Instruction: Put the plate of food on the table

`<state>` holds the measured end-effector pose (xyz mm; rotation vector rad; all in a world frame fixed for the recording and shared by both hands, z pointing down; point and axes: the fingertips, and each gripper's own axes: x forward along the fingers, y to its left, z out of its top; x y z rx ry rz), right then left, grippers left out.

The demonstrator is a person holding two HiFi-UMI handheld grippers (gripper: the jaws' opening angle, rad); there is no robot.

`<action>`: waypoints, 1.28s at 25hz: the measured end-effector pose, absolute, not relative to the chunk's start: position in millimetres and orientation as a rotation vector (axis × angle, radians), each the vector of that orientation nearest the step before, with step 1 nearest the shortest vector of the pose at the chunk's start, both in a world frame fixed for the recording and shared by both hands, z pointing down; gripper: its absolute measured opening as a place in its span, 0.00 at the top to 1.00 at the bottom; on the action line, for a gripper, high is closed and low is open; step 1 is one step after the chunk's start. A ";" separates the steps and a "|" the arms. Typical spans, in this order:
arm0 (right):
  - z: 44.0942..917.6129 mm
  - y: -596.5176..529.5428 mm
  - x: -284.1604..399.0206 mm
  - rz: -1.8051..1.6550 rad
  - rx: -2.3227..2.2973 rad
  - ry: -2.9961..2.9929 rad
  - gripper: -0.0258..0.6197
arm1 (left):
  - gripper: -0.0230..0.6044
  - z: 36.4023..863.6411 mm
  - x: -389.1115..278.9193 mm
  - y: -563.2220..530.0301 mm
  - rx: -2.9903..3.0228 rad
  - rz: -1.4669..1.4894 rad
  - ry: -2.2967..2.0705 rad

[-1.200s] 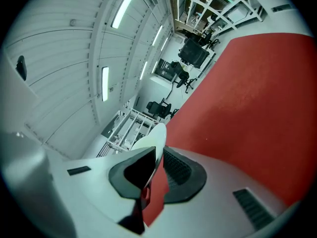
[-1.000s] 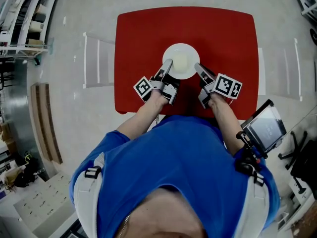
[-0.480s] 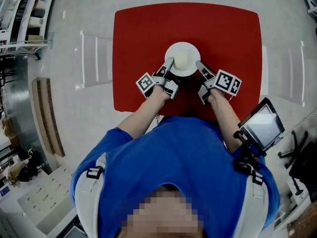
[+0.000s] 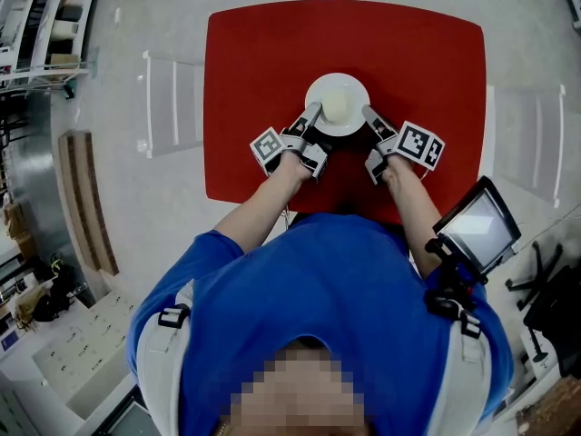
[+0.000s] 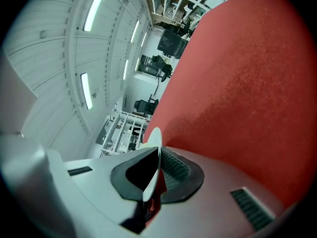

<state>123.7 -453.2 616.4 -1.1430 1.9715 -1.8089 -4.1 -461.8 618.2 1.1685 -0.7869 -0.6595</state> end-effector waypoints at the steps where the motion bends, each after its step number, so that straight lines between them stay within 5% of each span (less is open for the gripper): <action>1: 617.8 -453.9 123.4 -1.813 -1.145 1.972 0.93 | 0.84 620.2 -4.6 -461.1 1.163 -0.650 -0.790; 32: 627.1 -456.7 139.0 -1.866 -1.262 1.940 0.93 | 0.84 620.6 -1.2 -434.0 1.157 -0.535 -0.804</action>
